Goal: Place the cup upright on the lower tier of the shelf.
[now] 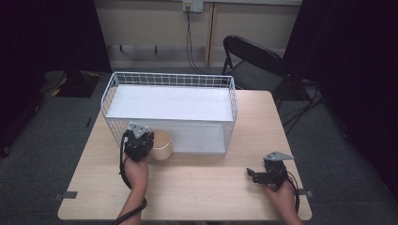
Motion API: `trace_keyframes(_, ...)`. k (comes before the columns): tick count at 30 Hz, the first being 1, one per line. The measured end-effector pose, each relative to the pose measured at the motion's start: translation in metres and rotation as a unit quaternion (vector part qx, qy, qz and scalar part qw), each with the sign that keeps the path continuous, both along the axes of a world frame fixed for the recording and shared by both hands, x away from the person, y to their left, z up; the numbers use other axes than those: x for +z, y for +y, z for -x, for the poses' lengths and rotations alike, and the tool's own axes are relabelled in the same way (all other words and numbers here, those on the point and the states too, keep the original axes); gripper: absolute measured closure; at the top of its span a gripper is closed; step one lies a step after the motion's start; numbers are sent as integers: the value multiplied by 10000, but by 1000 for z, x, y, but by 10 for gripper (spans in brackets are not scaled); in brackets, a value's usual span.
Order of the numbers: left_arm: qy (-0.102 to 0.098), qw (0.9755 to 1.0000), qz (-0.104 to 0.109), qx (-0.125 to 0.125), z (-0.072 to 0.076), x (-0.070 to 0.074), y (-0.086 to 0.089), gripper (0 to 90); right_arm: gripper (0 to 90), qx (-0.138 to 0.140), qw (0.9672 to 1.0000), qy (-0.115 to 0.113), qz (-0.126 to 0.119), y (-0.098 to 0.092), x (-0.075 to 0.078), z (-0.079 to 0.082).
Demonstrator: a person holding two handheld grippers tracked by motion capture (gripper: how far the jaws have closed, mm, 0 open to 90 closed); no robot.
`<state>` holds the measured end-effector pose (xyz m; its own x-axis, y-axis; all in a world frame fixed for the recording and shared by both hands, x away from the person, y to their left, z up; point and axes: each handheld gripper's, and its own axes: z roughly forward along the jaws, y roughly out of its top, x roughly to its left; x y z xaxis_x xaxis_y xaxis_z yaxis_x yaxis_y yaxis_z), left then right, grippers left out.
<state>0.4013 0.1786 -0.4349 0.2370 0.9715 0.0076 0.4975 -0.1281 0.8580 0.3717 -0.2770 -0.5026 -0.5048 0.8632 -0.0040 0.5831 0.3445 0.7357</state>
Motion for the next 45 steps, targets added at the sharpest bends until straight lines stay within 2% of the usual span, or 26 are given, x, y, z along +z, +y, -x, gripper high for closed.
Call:
trace_keyframes(1, 19, 10000, -50, -21, 0, 0, 1, 815, 124, 0, 10000, 1, -1, 0, 0, 0)
trace_keyframes(5, -4, 10000, 1, 15, -2, 0, 0, 814, 124, -1, 10000, -1, 3, 0, 0, 0)
trace_keyframes(14, 32, 10000, -73, -25, -4, 1, 0, 813, 124, -1, 10000, -2, 3, 0, 0, 0)
trace_keyframes(18, 31, 10000, -76, 30, -6, 1, 0, 813, 124, -5, 10000, 0, 3, 0, 0, 0)
trace_keyframes(29, 9, 10000, 5, 22, -7, 1, 2, 806, 124, -6, 10000, 0, 3, 0, 0, 0)
trace_keyframes(31, 2, 9999, 114, 39, -7, 3, 3, 746, 124, -6, 10000, 0, 3, 0, 0, 0)
trace_keyframes(32, -12, 9999, 155, 51, -7, 3, 3, 671, 124, -6, 10000, -1, 4, 0, 0, 0)
trace_keyframes(36, 27, 9995, 306, 13, -7, 6, 5, 607, 124, -7, 10000, 0, 4, 0, 0, 0)
trace_keyframes(37, 43, 9997, 246, -19, -6, 7, 5, 608, 124, -7, 10000, -1, 4, 0, 0, 0)
trace_keyframes(39, 67, 9995, 287, -84, -5, 7, 4, 576, 124, -7, 10000, -1, 4, 0, 0, 0)
trace_keyframes(41, 84, 9990, 416, -134, -3, 8, 5, 535, 124, -7, 10000, -1, 3, 0, 0, 0)
trace_keyframes(45, 109, 9988, 406, -250, 1, 10, 5, 483, 124, -7, 10000, 0, 3, 0, 0, 0)
